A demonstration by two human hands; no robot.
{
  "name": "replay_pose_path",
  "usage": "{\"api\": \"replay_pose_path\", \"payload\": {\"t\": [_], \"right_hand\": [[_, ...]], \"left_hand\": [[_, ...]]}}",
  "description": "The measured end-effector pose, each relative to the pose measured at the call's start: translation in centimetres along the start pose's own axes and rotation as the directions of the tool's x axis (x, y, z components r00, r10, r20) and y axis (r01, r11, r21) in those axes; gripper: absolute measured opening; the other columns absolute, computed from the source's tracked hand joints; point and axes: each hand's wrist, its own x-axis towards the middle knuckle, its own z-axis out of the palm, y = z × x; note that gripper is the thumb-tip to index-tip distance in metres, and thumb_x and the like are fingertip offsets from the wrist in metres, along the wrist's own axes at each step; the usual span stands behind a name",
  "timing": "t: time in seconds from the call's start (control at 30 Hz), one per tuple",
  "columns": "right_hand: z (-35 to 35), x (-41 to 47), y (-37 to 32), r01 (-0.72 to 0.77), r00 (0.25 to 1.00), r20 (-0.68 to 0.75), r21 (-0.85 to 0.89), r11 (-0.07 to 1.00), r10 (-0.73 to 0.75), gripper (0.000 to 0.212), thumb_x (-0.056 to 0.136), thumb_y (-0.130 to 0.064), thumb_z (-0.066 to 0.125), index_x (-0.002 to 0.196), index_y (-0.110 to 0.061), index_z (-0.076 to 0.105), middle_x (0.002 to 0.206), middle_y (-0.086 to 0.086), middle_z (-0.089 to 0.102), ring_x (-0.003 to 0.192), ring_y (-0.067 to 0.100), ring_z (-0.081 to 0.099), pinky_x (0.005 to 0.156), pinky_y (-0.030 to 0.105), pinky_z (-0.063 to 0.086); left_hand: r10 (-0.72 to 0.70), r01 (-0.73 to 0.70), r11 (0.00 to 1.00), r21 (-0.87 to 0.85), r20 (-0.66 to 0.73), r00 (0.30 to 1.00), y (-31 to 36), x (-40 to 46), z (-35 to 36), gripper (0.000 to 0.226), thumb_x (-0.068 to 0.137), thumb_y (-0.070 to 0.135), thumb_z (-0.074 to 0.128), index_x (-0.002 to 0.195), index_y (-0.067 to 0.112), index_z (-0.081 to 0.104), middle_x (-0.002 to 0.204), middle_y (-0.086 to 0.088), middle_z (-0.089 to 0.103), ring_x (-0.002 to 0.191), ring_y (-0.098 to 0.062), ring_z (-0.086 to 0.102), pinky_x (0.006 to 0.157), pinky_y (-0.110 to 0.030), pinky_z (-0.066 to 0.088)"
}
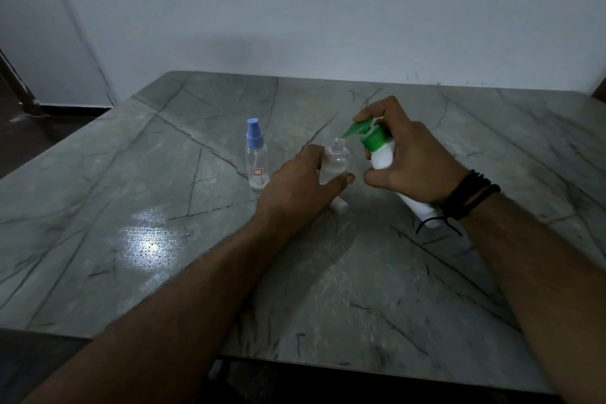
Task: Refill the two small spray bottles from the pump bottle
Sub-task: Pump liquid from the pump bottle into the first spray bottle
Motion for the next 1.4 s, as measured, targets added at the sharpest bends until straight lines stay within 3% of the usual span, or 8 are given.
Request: {"api": "replay_pose_path", "payload": {"t": [0.13,0.3,0.43,0.67,0.93,1.1,1.23,1.4], "right_hand": [[-0.15,-0.05,-0.1,0.023,1.0,-0.012,-0.007,1.0,-0.023,0.076,0.067,-0.007,0.075,0.134,-0.025,0.043,0.081,0.002,0.063,0.066,0.019,0.062,0.062,0.039,0.051],[-0.15,-0.05,0.01,0.0,1.0,-0.014,0.007,1.0,0.0,0.068,0.068,-0.006,0.078,0.124,-0.024,0.044,0.083,0.004,0.065,0.068,0.019,0.064,0.064,0.044,0.052],[-0.18,-0.17,0.05,0.011,1.0,-0.023,0.01,1.0,-0.011,0.074,0.068,-0.002,0.077,0.131,-0.025,0.044,0.082,-0.003,0.063,0.068,0.014,0.063,0.065,0.037,0.053],[-0.04,-0.01,-0.02,0.009,1.0,0.001,-0.005,1.0,-0.009,0.07,0.067,-0.012,0.076,0.127,-0.024,0.044,0.085,0.002,0.065,0.069,0.021,0.065,0.064,0.044,0.053],[-0.06,0.0,-0.06,0.012,1.0,-0.004,0.004,1.0,-0.012,0.073,0.066,-0.012,0.075,0.13,-0.027,0.043,0.084,-0.002,0.064,0.068,0.018,0.064,0.064,0.04,0.053],[0.07,0.05,0.1,0.007,1.0,-0.009,-0.001,1.0,-0.007,0.069,0.066,-0.013,0.076,0.126,-0.024,0.044,0.084,0.001,0.064,0.067,0.018,0.064,0.063,0.041,0.052],[-0.07,-0.02,0.11,0.019,1.0,-0.011,0.001,1.0,-0.019,0.075,0.066,-0.011,0.076,0.132,-0.025,0.044,0.083,0.002,0.063,0.067,0.019,0.063,0.063,0.038,0.052],[0.28,0.1,0.16,0.013,1.0,0.016,-0.009,1.0,-0.013,0.067,0.066,-0.015,0.077,0.124,-0.023,0.045,0.084,0.003,0.065,0.069,0.017,0.064,0.062,0.04,0.052]], "left_hand": [[0.003,-0.003,1.0,-0.001,0.002,1.0,0.1,-0.06,-0.05,0.057,0.086,0.055,0.064,0.13,0.024,0.048,0.13,0.004,0.059,0.097,-0.005,0.048,0.079,-0.024,0.039],[-0.006,0.006,1.0,0.01,0.007,1.0,0.21,-0.13,-0.08,0.057,0.086,0.054,0.064,0.131,0.023,0.048,0.131,0.003,0.058,0.109,-0.012,0.055,0.081,-0.025,0.039],[-0.013,0.013,1.0,0.008,0.009,1.0,0.19,-0.06,-0.01,0.059,0.086,0.055,0.064,0.132,0.024,0.047,0.132,0.003,0.058,0.111,-0.013,0.056,0.081,-0.024,0.04],[-0.016,0.016,1.0,0.011,0.004,1.0,0.17,-0.08,-0.03,0.058,0.086,0.054,0.064,0.132,0.024,0.047,0.132,0.003,0.058,0.112,-0.014,0.056,0.083,-0.025,0.041],[0.013,-0.013,1.0,-0.003,0.004,1.0,0.13,-0.18,-0.09,0.056,0.086,0.053,0.065,0.131,0.024,0.048,0.13,0.003,0.059,0.099,-0.004,0.048,0.079,-0.023,0.038],[-0.005,0.005,1.0,0.001,0.007,1.0,0.26,-0.19,-0.14,0.058,0.085,0.054,0.065,0.131,0.023,0.048,0.132,0.003,0.058,0.11,-0.012,0.055,0.081,-0.024,0.039],[-0.009,0.009,1.0,0.0,0.008,1.0,0.37,-0.23,-0.13,0.057,0.086,0.052,0.065,0.131,0.023,0.048,0.132,0.003,0.058,0.11,-0.012,0.055,0.081,-0.023,0.039],[-0.007,0.007,1.0,0.009,0.006,1.0,0.38,-0.21,-0.09,0.057,0.086,0.051,0.065,0.132,0.022,0.047,0.132,0.002,0.058,0.112,-0.012,0.055,0.083,-0.023,0.039]]}}
